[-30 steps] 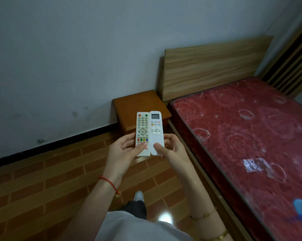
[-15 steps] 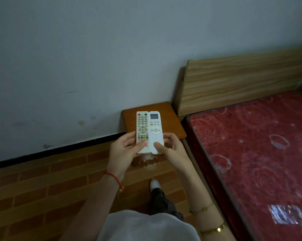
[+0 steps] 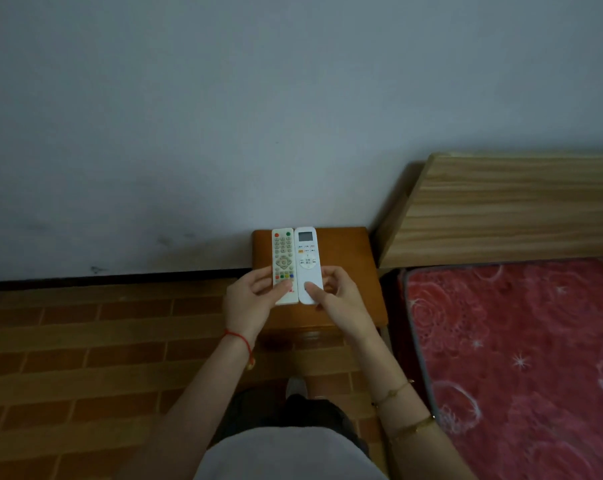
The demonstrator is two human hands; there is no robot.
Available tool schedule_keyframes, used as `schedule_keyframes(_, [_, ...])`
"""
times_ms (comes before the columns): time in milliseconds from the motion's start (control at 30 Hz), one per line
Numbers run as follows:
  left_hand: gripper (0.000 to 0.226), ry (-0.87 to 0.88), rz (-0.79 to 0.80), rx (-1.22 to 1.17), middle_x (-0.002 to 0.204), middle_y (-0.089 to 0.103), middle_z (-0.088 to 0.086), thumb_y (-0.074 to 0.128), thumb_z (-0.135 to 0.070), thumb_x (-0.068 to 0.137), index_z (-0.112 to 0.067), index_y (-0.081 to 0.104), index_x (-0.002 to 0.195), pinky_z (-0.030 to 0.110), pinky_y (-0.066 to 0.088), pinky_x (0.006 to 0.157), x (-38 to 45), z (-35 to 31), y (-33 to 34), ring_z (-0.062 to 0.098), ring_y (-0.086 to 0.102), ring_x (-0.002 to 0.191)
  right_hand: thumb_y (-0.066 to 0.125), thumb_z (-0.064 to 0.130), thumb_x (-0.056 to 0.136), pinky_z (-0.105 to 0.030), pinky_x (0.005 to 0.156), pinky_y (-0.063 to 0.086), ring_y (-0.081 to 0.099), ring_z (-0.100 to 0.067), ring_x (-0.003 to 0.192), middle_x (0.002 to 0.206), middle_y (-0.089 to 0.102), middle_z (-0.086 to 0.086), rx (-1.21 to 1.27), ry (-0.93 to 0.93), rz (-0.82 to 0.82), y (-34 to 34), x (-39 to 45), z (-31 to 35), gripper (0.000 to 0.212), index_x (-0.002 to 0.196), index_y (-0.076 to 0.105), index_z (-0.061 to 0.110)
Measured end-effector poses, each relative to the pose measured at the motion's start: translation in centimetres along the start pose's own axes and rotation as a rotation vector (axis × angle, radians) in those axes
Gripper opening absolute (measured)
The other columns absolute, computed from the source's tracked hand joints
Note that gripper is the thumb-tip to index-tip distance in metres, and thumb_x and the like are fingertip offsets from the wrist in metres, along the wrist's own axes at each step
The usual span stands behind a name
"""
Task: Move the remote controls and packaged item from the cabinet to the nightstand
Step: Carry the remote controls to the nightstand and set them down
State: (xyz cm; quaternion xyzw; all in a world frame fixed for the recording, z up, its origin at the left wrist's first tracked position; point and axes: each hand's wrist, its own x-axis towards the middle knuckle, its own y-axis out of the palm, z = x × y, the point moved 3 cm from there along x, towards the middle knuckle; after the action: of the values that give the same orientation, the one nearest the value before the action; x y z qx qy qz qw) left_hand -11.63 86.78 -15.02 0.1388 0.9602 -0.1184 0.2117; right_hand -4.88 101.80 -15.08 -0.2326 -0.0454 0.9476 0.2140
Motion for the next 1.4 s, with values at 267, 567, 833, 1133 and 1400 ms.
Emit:
schedule_keyframes(267, [0.044,-0.095,-0.078,0.124,0.114,0.072,0.004,0.079,-0.022,0.077,-0.015,0.066,0.118,0.022,0.055,0.075,11.8,6.0,3.9,0.012,0.068,0.095,0.064,0.019,0.092,-0.021,0.069,0.052,0.064,-0.014,0.095,0.118,0.065,-0.004,-0.044,0.14,0.001,1.9,12.7,-6.9,0.032,0.121,0.052,0.015])
schedule_keyframes(567, [0.044,-0.187,-0.068,0.213,0.112,0.072,0.002,0.081,-0.022,0.075,-0.015,0.068,0.117,0.015,0.052,0.071,22.8,18.7,7.1,0.007,0.065,0.089,0.063,0.013,0.092,-0.011,0.065,0.049,0.058,-0.01,0.1,0.125,0.063,-0.009,-0.16,0.238,-0.019,4.9,23.4,-20.4,0.037,0.126,0.051,0.007])
schedule_keyframes(833, [0.044,-0.163,-0.09,0.287,0.105,0.073,0.002,0.081,-0.019,0.075,-0.015,0.068,0.117,0.006,0.046,0.062,27.4,26.7,8.6,0.005,0.064,0.082,0.063,0.012,0.092,-0.01,0.068,0.047,0.058,-0.01,0.098,0.121,0.063,-0.008,-0.229,0.242,-0.011,7.0,27.8,-28.5,0.039,0.129,0.049,0.008])
schedule_keyframes(1133, [0.042,-0.141,-0.119,0.311,0.099,0.071,-0.004,0.08,-0.02,0.076,-0.017,0.067,0.117,0.006,0.047,0.06,28.8,29.9,9.1,0.001,0.064,0.08,0.063,0.008,0.091,-0.002,0.055,0.045,0.058,-0.011,0.1,0.12,0.063,-0.007,-0.261,0.223,-0.048,8.0,28.7,-30.7,0.04,0.128,0.049,0.009])
schedule_keyframes(1400, [0.045,-0.099,-0.138,0.372,0.095,0.071,-0.005,0.081,-0.024,0.074,-0.017,0.067,0.115,0.023,0.057,0.075,29.3,31.4,9.3,0.004,0.064,0.082,0.064,0.008,0.089,-0.004,0.067,0.042,0.057,-0.015,0.104,0.121,0.053,-0.007,-0.399,0.141,-0.069,8.4,28.9,-31.1,0.034,0.12,0.053,0.013])
